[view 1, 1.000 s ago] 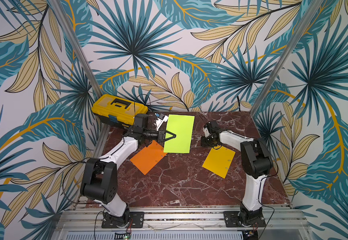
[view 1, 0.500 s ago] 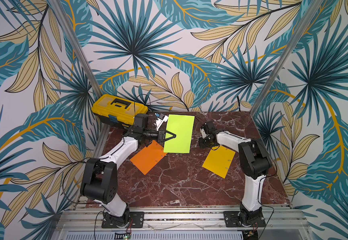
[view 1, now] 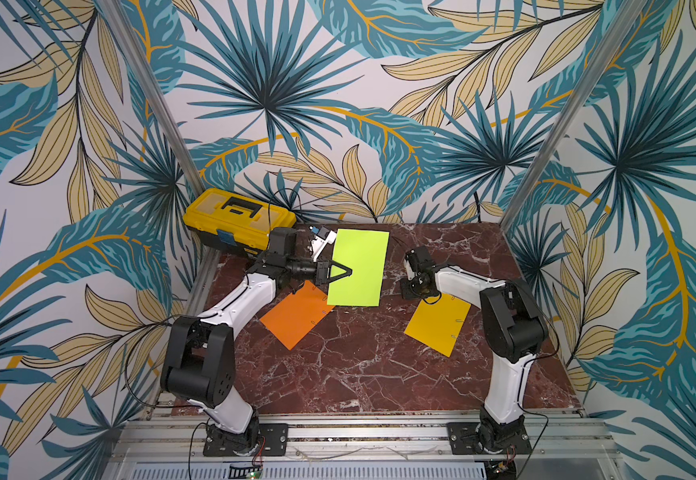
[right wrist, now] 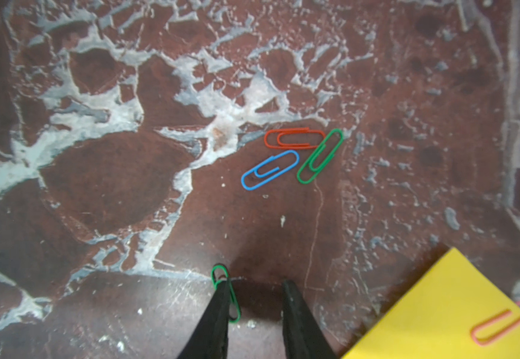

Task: Unclip the paperclips from the documents
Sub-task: Place the paper clip at the center of the board, then place the document at the center of the board.

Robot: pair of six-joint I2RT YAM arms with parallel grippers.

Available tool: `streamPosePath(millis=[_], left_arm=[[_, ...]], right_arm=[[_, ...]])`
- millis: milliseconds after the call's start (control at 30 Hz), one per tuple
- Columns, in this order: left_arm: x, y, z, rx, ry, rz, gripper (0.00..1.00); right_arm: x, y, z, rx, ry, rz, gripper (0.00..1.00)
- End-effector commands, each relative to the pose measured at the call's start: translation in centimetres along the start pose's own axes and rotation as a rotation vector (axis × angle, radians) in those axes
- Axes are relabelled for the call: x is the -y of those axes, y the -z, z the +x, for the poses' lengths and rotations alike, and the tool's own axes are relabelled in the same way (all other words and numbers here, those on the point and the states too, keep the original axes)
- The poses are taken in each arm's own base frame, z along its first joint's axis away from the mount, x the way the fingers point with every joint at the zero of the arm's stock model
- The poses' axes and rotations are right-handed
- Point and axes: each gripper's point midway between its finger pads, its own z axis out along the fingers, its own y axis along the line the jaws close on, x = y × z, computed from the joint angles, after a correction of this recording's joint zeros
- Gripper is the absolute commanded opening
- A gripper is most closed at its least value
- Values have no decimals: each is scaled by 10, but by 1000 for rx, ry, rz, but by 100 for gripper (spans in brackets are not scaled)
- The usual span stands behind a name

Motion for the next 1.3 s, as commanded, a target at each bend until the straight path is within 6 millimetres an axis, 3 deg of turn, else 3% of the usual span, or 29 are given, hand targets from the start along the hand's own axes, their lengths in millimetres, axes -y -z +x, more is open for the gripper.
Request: streamPosePath(millis=[0,333,567,867,1267], left_arm=[[0,2,0,9,-23,-5,0],[-10,1,1,12,-9,-45,0],[-41,-2,0,22,55,-133,0],[-104,1,-11,51,166,-254,0],[-211,8,-20,59,341,-437,0]], right_arm=[[0,7,7,8,-18,-2,31],[-12,23,-9,83,-64,-97,32],[-19,32,-10,98,-144,-216,36],[-32,56,-4,118,-239,-431,42],[-52,89,5,119,-276,-601,46]])
